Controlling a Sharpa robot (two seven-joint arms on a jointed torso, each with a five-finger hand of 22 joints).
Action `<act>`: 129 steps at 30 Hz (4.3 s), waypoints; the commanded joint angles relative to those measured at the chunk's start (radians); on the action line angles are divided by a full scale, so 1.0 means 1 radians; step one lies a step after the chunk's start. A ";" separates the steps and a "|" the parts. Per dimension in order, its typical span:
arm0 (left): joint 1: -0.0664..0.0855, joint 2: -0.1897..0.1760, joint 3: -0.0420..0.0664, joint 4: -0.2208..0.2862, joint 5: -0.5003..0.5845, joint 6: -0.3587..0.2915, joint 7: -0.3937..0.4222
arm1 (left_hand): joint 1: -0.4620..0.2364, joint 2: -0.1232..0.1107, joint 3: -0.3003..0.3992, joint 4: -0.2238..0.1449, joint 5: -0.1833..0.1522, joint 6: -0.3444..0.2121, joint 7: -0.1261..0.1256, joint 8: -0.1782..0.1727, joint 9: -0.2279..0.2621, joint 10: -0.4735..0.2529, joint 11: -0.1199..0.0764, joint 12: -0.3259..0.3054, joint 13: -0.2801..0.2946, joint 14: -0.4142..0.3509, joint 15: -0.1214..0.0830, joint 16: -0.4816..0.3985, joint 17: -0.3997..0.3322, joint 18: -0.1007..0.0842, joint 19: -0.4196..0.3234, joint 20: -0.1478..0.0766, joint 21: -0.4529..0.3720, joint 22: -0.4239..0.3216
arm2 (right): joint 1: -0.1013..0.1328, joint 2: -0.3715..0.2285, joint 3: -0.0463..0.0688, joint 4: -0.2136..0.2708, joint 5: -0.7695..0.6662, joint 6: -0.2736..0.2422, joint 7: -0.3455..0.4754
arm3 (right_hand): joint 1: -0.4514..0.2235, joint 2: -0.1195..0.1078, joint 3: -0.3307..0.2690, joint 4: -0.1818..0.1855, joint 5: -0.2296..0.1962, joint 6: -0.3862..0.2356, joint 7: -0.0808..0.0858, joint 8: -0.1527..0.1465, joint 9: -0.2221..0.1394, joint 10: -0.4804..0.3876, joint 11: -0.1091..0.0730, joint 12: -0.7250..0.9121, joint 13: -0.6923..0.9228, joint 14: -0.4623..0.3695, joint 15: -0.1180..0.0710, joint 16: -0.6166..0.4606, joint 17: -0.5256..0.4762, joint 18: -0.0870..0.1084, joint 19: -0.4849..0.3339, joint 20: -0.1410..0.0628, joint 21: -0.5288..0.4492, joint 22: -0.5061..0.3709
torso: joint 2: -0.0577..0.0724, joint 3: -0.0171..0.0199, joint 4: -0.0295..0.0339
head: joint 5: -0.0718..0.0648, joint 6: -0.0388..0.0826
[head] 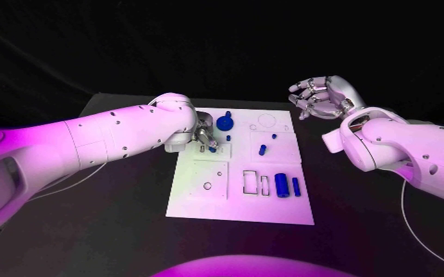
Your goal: Assemble the parts on the task board
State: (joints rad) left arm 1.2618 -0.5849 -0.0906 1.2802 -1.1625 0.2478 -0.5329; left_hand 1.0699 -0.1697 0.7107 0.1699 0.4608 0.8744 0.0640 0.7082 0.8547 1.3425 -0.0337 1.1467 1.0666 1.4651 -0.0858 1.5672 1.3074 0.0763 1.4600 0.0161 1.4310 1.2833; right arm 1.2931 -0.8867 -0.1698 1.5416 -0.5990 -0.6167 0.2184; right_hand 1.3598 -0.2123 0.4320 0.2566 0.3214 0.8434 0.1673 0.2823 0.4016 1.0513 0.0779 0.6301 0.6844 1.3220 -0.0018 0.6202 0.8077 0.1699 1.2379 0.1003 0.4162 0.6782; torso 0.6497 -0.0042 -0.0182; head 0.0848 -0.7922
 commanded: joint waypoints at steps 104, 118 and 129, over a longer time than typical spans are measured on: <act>0.020 -0.064 0.063 0.065 0.055 -0.037 0.010 | -0.067 -0.010 -0.291 0.119 -0.087 0.010 -0.013 -0.111 0.036 -0.059 0.011 -0.070 -0.080 0.104 0.001 0.000 0.258 -0.019 0.003 -0.010 -0.004 0.005 | -0.006 -0.006 0.000 -0.001 -0.006 0.005 0.011 | -0.032 0.005 -0.002 0.008 0.005 -0.010 0.000 0.005 -0.003 -0.007 0.002 0.002 -0.005 0.008 0.004 -0.015 0.011 0.011 0.012 0.002 -0.014 -0.008 | -0.001 -0.0007 0.0011 | -0.012 0.004; 0.093 -0.046 0.082 -0.070 0.075 -0.021 0.022 | 0.004 -0.021 -0.344 0.120 -0.089 -0.030 0.042 -0.283 -0.059 -0.213 0.061 -0.277 -0.296 0.094 0.044 -0.021 0.228 -0.010 -0.016 0.030 -0.032 -0.037 | -0.011 -0.005 0.000 -0.005 -0.006 0.006 0.010 | -0.032 0.005 -0.002 0.007 0.005 -0.010 0.000 0.005 -0.003 -0.007 0.001 0.003 -0.006 0.008 0.004 -0.016 0.012 0.012 0.012 0.002 -0.014 -0.009 | 0.002 -0.0003 0.0013 | -0.015 0.012; 0.096 -0.003 0.077 -0.167 0.029 0.035 0.019 | 0.020 -0.015 -0.360 0.121 -0.113 -0.038 0.052 -0.316 -0.085 -0.221 0.070 -0.280 -0.309 0.096 0.053 -0.017 0.232 -0.011 -0.012 0.040 -0.026 -0.026 | -0.015 -0.006 0.000 0.000 -0.006 0.005 0.010 | -0.032 0.006 -0.001 0.007 0.005 -0.009 -0.001 0.005 -0.003 -0.007 0.001 0.003 -0.006 0.009 0.004 -0.016 0.013 0.012 0.013 0.002 -0.015 -0.009 | 0.001 -0.0024 0.0026 | -0.014 0.013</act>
State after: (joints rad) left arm 1.3563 -0.5923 -0.0136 1.1197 -1.1143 0.2413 -0.5238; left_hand 1.0855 -0.1831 0.3554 0.2906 0.3508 0.8309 0.1139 0.3984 0.7711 1.1203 0.0341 0.8629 0.7581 1.4671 -0.0403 1.5528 1.3075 0.0609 1.4483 0.0494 1.4044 1.2565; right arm 1.2789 -0.8930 -0.1698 1.5397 -0.5992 -0.6176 0.2210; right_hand 1.3398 -0.2081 0.4291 0.2595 0.3252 0.8432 0.1676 0.2823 0.4003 1.0514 0.0780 0.6301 0.6799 1.3255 0.0018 0.6087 0.8186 0.1699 1.2450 0.1003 0.4077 0.6701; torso 0.6516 -0.0058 -0.0156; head 0.0682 -0.7775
